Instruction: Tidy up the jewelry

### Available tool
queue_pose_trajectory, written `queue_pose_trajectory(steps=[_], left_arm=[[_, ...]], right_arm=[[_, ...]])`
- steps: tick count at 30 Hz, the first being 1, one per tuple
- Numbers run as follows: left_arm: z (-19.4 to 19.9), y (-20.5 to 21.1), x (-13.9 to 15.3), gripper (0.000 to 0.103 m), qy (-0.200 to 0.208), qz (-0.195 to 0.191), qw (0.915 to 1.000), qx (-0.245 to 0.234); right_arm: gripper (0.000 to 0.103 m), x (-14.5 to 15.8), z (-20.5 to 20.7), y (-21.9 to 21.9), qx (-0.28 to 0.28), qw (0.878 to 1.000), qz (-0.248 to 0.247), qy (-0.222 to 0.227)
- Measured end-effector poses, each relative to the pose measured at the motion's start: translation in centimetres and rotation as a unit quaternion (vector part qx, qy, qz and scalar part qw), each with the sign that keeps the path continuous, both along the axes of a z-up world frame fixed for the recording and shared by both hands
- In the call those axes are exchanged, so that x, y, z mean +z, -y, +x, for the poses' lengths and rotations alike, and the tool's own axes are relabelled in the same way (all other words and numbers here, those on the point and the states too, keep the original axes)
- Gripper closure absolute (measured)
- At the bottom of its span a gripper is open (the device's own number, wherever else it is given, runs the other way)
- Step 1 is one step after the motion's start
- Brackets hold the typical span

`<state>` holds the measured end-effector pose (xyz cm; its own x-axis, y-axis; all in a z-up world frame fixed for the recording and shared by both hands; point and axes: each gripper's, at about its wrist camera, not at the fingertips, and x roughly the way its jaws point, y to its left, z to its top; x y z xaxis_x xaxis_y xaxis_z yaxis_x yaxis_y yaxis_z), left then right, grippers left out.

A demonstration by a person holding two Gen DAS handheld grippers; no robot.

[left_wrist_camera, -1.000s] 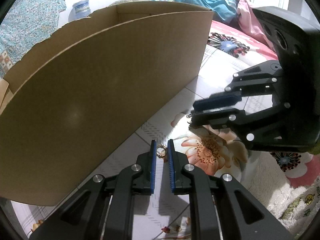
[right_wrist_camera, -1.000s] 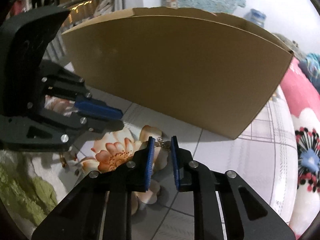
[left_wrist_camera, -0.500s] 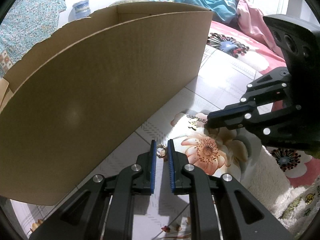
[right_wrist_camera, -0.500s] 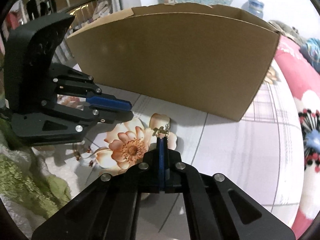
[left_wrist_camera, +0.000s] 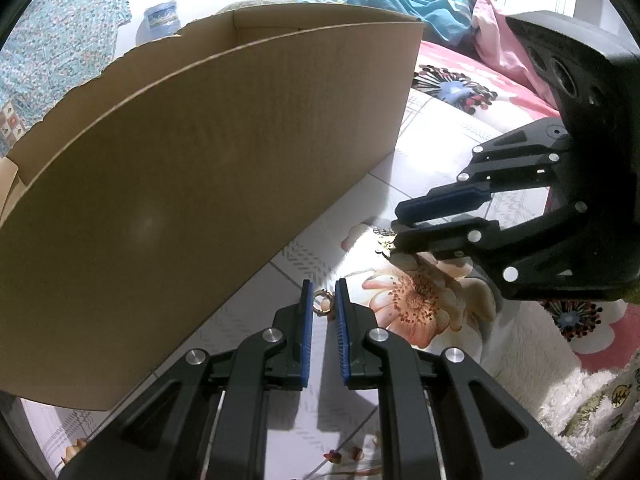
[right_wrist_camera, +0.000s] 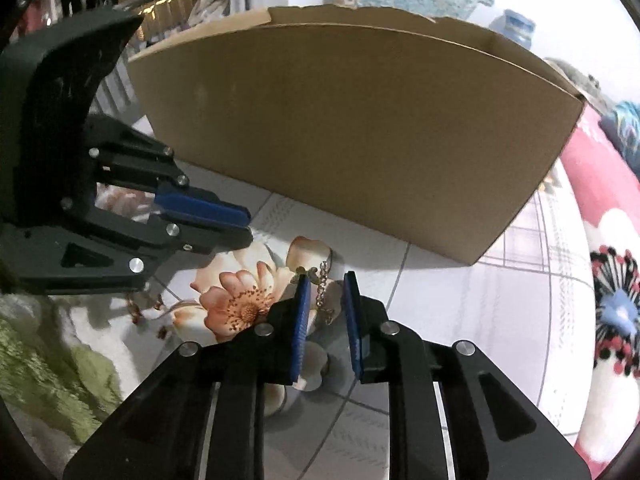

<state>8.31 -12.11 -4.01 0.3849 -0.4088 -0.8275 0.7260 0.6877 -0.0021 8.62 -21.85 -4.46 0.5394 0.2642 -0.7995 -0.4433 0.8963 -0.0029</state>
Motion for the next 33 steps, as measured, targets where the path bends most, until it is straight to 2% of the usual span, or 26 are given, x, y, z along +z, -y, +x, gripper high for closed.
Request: queue_pose_trajectory(steps=[1,9,16,21,24,29,33], left_arm=[[0.0,0.0,0.0,0.093,0.0,0.0,1.0,0.0],[0.0,0.0,0.0,0.093,0.0,-0.002,1.0,0.0],[0.1,-0.5,0.4,0.093,-0.003,-0.017,0.9998,0.001],[-0.3,-1.1,1.6,0.093,0.002,-0.036,0.9994,0.0],[-0.7,-1.6,3.5,0.093,0.007,-0.064,0.9979,-0.003],[-1.2,-2.2,8.3,0.093,0.029,-0.121,0.9921,-0.019],[0.1,-2.8,12.2,0.093,0.056,-0.153,0.9864,-0.022]], right_arm=[[0.103,0.0,0.1,0.1,-0.001,1.0,0.006,-0.005],[0.103,0.8,-0.5,1.7,-0.038,0.998,0.054,-0.011],[0.103,3.6,-2.8,4.7,-0.073,0.992,0.105,0.013],[0.103,5.3,-4.0,5.2,-0.087,0.986,0.136,0.04],[0.103,6.9,-3.1,5.9,-0.083,0.983,0.153,0.065],[0.103,10.7,-1.7,5.4,-0.062,0.976,0.177,0.111],[0.103,12.4,0.3,4.5,-0.038,0.972,0.192,0.127]])
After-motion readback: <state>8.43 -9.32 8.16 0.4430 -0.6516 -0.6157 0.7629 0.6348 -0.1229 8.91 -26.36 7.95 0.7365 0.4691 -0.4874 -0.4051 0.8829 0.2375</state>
